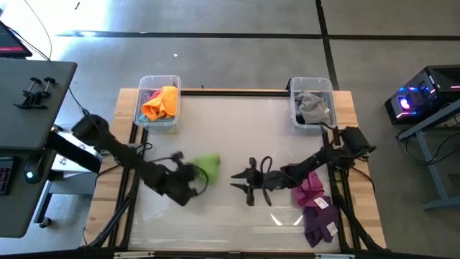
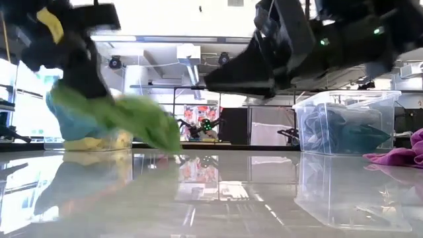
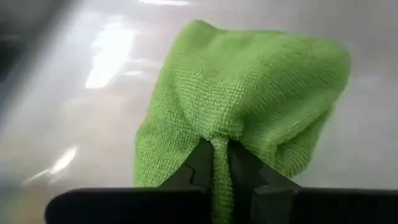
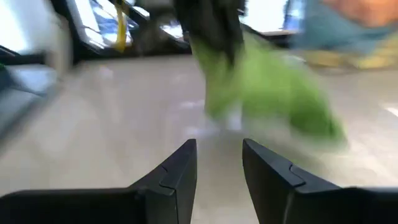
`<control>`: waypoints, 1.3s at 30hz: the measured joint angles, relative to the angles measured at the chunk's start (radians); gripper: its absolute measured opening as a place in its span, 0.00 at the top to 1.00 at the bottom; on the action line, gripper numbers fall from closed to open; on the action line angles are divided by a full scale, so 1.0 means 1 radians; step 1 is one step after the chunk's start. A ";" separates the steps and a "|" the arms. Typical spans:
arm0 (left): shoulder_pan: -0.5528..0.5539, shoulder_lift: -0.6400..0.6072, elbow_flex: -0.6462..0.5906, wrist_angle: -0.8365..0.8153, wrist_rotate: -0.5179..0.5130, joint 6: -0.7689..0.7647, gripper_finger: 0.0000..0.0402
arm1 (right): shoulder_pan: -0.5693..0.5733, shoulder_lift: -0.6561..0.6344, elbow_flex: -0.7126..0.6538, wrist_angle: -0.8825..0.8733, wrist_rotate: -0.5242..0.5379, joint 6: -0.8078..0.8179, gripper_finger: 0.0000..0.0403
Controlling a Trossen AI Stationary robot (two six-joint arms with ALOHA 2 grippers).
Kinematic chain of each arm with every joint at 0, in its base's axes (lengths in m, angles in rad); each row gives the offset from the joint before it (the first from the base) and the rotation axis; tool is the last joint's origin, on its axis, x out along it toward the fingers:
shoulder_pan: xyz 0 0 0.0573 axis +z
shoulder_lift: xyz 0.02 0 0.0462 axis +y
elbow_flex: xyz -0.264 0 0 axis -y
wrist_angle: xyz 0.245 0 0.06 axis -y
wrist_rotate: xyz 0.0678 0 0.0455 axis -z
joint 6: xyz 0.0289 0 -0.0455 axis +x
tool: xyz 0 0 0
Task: Sort towels by color in basket
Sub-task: Put the light green towel into the left transparent bin
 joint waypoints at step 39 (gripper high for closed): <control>1.348 -0.403 0.076 -0.253 0.130 0.426 0.78 | 0.051 -0.002 -0.001 -0.121 0.116 0.070 0.69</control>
